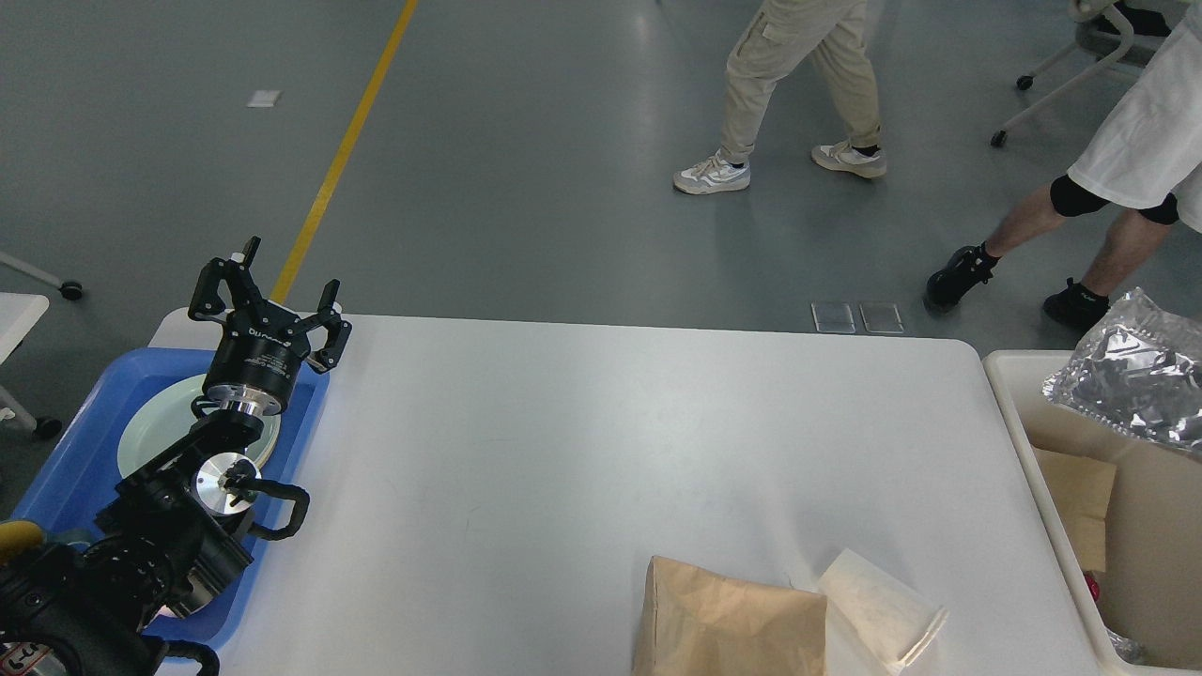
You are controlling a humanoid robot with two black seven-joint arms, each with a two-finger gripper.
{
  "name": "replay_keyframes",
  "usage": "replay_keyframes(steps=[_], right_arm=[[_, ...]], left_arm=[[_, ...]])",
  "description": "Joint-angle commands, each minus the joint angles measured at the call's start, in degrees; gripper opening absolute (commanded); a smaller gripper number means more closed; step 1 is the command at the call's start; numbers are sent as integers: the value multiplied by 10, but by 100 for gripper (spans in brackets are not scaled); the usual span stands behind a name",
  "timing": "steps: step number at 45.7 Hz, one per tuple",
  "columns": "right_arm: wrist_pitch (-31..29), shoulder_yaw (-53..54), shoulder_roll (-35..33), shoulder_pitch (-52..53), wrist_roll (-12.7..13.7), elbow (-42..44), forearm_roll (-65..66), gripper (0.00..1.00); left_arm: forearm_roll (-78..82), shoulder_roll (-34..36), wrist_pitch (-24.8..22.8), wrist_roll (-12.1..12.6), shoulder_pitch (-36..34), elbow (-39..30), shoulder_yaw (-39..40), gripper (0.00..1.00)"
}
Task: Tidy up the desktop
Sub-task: 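Release the foil bag into the white bin with the right gripper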
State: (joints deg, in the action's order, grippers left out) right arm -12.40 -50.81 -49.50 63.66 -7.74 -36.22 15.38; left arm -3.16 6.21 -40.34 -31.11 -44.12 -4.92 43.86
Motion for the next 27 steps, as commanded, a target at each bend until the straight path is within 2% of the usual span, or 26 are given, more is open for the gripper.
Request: replay_keyframes(steps=[1,6,10,15,21,23,27], right_arm=[[1,2,10,-37,0,-1,0,0],[3,2,16,-56,0,2,0,0],[7,4,20,-60,0,15,0,19],[22,8,21,-60,0,28,0,30],[45,9,21,-61,0,43,0,54],[48,9,21,-64,0,49,0,59],[52,10,22,-75,0,58,0,63]], left_arm=[[0,0,0,0,0,0,0,96],[0,0,0,0,0,0,0,96],[0,0,0,0,0,0,0,96],[0,0,0,0,0,0,0,96],[0,0,0,0,0,0,0,96],[0,0,0,0,0,0,0,96],[0,0,0,0,0,0,0,96]])
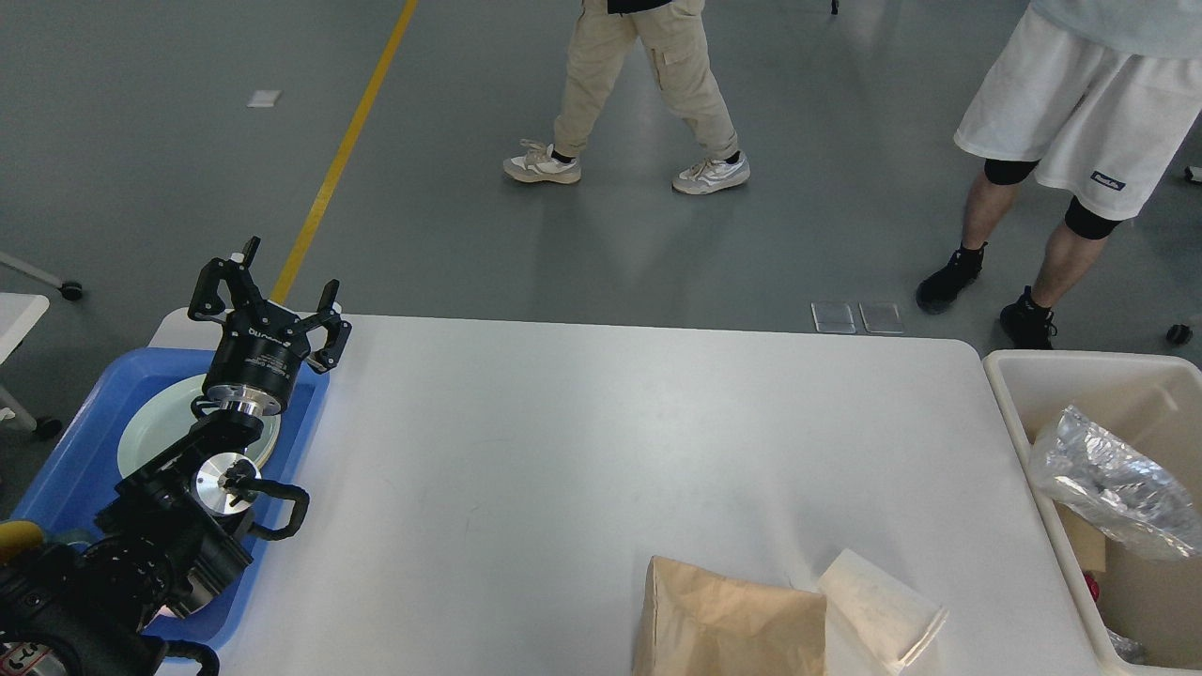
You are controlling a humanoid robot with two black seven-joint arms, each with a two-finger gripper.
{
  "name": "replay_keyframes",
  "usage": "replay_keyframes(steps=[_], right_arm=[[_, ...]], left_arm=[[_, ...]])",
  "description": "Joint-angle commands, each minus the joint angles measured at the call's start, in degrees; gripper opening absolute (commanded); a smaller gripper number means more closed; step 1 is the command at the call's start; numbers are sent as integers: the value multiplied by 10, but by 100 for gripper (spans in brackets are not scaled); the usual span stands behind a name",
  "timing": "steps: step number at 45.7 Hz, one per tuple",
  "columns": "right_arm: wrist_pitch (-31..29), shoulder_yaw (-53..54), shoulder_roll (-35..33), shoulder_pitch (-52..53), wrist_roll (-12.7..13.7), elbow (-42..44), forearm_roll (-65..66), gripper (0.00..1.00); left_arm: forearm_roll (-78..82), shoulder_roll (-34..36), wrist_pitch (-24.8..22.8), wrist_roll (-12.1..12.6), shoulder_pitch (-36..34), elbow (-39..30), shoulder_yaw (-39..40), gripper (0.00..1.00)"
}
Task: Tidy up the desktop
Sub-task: 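Release the foil bag into the white bin with the right gripper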
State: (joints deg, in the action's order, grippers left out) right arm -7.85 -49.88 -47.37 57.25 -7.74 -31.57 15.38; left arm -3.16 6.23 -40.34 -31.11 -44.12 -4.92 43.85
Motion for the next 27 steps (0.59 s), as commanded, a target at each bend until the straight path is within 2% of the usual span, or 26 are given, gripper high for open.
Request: replay_keyframes(steps=[1,6,9,10,11,20,27], right_arm=[[6,0,1,-11,0,12,0,63],[6,0,0,-11,0,12,0,75],[5,0,0,-8,0,9,0,89],[3,0,0,-5,0,5,-1,97],[-1,-1,0,-3,0,4,-1,100],[-14,-32,-4,96,0,3,-2,100],[-53,-128,2,216,0,-11,-3,100]], left_arm=[[0,-1,0,0,0,0,0,96],[0,-1,0,0,0,0,0,96],[0,0,0,0,0,0,0,96],[0,-1,0,0,0,0,0,96],[0,0,0,0,0,0,0,96],[0,0,0,0,0,0,0,96],[0,0,0,0,0,0,0,96]])
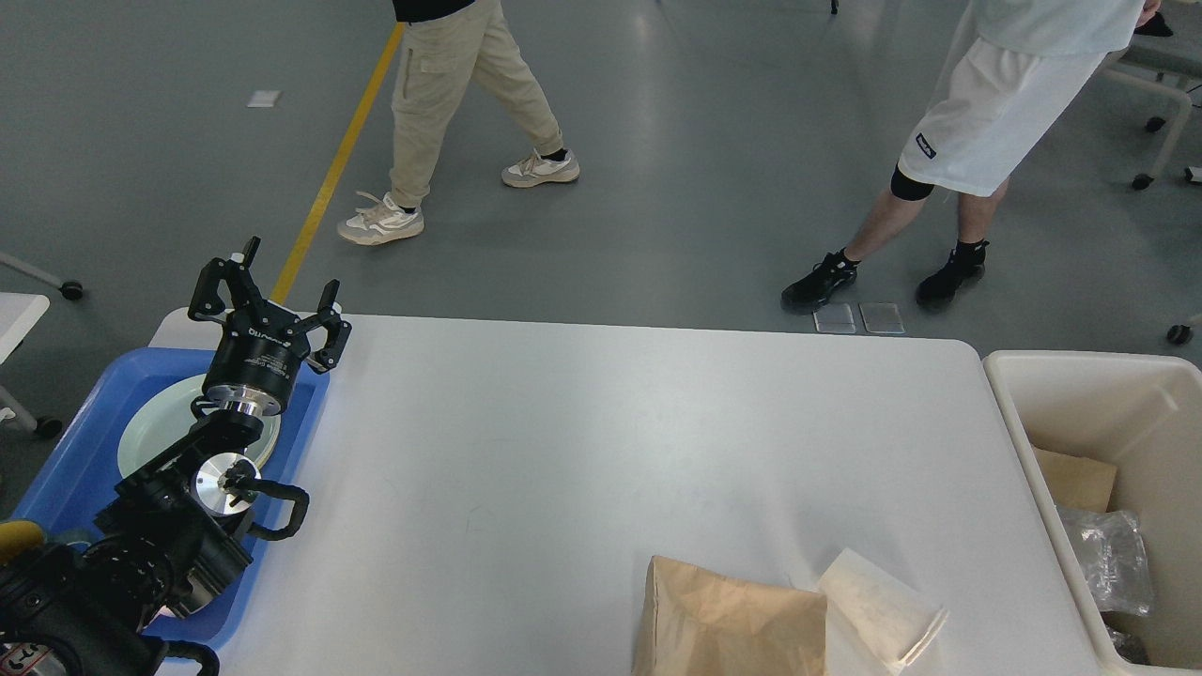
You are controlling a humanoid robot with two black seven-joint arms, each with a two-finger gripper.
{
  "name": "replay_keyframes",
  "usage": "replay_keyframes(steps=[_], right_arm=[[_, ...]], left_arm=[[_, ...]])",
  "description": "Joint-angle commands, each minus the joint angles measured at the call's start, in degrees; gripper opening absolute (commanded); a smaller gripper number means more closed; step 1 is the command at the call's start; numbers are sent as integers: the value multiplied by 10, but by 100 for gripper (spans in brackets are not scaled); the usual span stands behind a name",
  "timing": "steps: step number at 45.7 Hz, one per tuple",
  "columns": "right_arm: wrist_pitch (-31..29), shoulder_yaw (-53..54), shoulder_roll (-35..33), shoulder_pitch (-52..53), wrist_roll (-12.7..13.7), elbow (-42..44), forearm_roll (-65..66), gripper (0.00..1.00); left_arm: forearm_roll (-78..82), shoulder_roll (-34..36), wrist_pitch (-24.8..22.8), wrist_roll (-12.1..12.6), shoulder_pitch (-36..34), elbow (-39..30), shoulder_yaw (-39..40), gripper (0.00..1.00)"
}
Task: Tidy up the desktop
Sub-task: 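Release the foil bag into the white bin with the right gripper, then bring the right gripper back in over the table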
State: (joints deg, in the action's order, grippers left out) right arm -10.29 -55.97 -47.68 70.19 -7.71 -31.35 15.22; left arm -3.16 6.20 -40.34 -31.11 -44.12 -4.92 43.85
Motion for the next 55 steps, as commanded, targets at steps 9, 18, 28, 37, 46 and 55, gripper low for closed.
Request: replay_keyframes(steps=[9,18,28,37,46,55], right_arm=[[-120,-152,19,223,1,-93,-1,100],[-233,-187,58,329,1,-115,2,100],[-300,-187,144,381,3,-121,-2,100],[-351,-180,226,454,2,-176,-4,99],[-330,-174,285,504,1,-188,-2,100],[-288,-169,363,532,2,-192,-2,100]], left_arm=[[0,0,0,0,0,0,0,96],[0,0,0,0,0,0,0,96],[0,0,0,0,0,0,1,96],[0,0,0,0,0,0,0,96],[0,0,0,0,0,0,0,96],[0,0,0,0,0,0,0,96]])
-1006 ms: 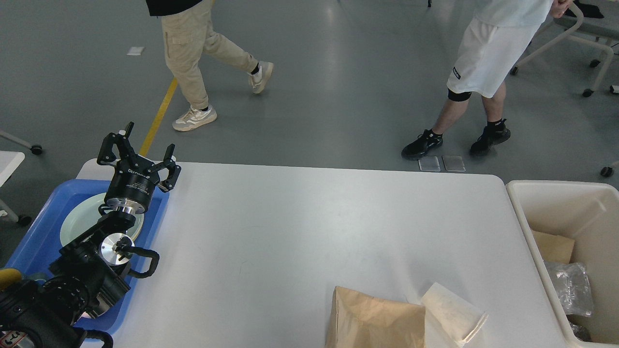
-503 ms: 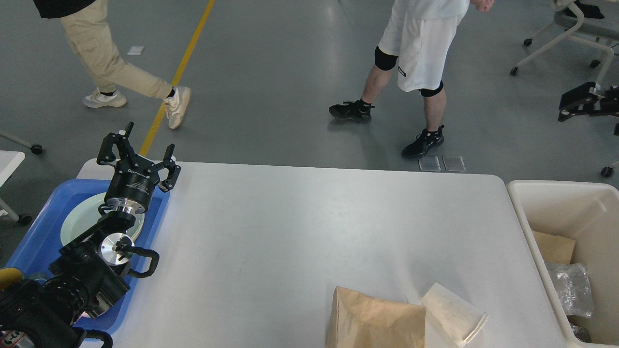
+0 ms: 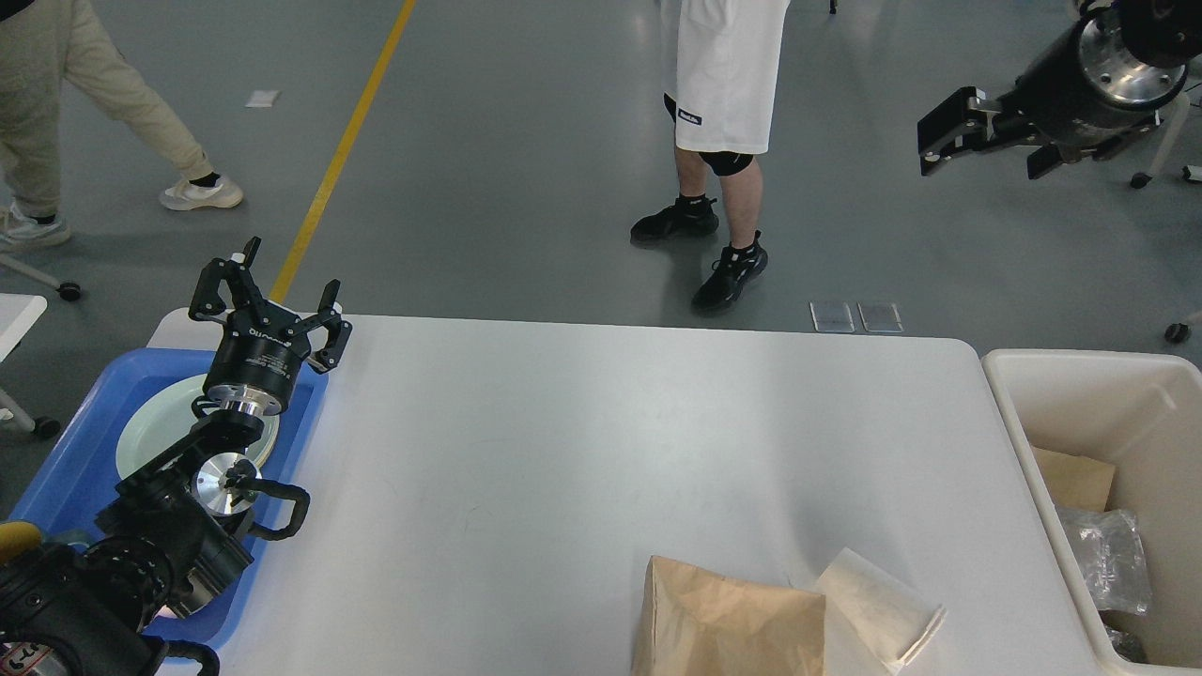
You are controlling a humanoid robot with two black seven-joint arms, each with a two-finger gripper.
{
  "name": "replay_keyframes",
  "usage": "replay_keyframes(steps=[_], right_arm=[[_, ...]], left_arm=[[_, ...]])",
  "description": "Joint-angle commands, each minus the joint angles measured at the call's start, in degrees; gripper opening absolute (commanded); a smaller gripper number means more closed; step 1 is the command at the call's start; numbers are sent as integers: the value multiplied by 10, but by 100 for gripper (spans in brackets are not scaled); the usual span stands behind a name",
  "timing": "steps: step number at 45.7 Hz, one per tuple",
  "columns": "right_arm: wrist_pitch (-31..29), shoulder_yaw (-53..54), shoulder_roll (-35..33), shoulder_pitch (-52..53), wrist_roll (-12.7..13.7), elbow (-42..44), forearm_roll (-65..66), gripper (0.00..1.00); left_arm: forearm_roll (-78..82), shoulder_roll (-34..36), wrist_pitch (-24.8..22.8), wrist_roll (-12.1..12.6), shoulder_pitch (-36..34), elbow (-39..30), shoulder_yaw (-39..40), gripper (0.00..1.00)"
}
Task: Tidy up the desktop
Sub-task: 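Bring the right gripper back in over the table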
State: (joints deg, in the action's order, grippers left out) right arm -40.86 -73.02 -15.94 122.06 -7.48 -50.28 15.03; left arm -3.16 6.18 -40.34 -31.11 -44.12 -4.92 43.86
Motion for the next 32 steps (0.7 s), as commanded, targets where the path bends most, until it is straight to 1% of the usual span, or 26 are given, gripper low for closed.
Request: replay_keyframes(steps=[1,5,15,25,32], right_arm=[[18,2,56,15,0,-3,0,100],[19,2,96,24,0,-3,1,100],[18,5,158,30,0,2,11,100],[17,5,188,15,1,6,33,100],[17,5,197,-10,1,4,61,100]], left_arm=[[0,1,0,0,0,0,0,96],[0,1,0,0,0,0,0,96],[0,1,0,0,0,0,0,96],[0,1,0,0,0,0,0,96],[0,1,0,0,0,0,0,96]])
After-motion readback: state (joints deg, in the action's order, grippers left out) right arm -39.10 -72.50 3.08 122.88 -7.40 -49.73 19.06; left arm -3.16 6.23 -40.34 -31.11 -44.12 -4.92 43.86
